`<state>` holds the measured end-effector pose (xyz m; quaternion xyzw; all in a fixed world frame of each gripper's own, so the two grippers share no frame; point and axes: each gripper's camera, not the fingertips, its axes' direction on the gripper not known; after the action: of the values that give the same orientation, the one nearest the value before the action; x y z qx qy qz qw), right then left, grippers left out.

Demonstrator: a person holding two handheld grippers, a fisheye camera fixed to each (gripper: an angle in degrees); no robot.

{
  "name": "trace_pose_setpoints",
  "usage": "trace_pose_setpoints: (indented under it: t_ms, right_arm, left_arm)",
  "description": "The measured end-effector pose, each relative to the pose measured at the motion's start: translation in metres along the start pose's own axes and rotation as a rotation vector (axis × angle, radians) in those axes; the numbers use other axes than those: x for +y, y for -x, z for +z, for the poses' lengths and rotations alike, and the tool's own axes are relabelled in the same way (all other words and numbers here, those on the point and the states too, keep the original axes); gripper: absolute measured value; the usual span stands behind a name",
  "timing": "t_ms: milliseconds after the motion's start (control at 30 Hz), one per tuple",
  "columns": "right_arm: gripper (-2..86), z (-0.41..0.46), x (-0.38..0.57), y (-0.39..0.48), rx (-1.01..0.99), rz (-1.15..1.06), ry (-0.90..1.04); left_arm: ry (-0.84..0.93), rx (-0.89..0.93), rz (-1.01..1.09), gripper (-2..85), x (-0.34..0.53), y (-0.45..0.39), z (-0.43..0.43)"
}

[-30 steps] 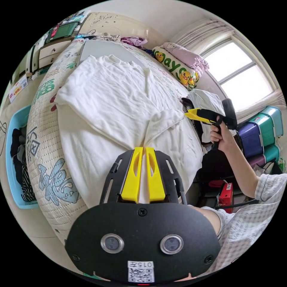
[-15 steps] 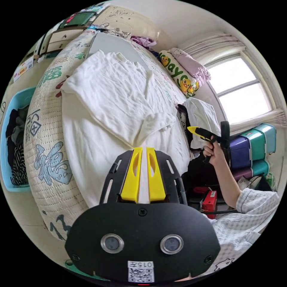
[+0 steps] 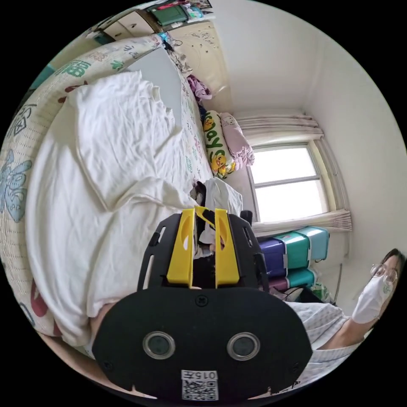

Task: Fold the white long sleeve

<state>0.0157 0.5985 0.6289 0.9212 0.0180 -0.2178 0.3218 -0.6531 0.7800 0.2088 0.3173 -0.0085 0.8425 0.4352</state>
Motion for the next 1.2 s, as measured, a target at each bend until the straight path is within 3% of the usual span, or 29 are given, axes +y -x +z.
trace_pose_setpoints:
  t_ms: [167,233,333,533,667,833,1000,1200]
  right_arm:
    - [0.0,-0.024,0.104,0.018,-0.093,0.006,-0.026]
    - [0.0,-0.015,0.126,0.021,-0.069,0.008,0.026]
    - [0.1,0.004,0.148,0.022,-0.042,0.004,0.103]
    - [1.6,-0.019,0.150,0.022,0.019,-0.029,0.042]
    - [5.7,-0.044,0.135,-0.004,0.141,0.041,-0.053]
    - [8.3,-0.005,0.109,-0.017,0.130,0.037,0.108]
    - [2.4,0.019,0.103,-0.001,0.230,0.002,0.165]
    - [-0.2,-0.019,0.116,0.005,0.216,0.017,0.043]
  left_arm:
    - [-0.023,0.031,-0.236,15.6,0.068,0.021,0.036]
    - [0.049,-0.143,-0.179,18.7,0.074,0.005,0.047]
    - [0.101,-0.146,-0.165,20.2,0.077,-0.006,0.063]
    - [0.221,-0.368,-0.040,17.1,0.072,-0.025,0.079]
    - [0.232,-0.335,-0.074,14.3,0.067,-0.020,0.079]
    - [0.273,-0.308,-0.107,11.7,0.062,-0.013,0.083]
    - [0.334,-0.402,-0.048,7.9,0.058,-0.018,0.096]
    - [0.358,-0.365,0.000,4.1,0.053,-0.015,0.101]
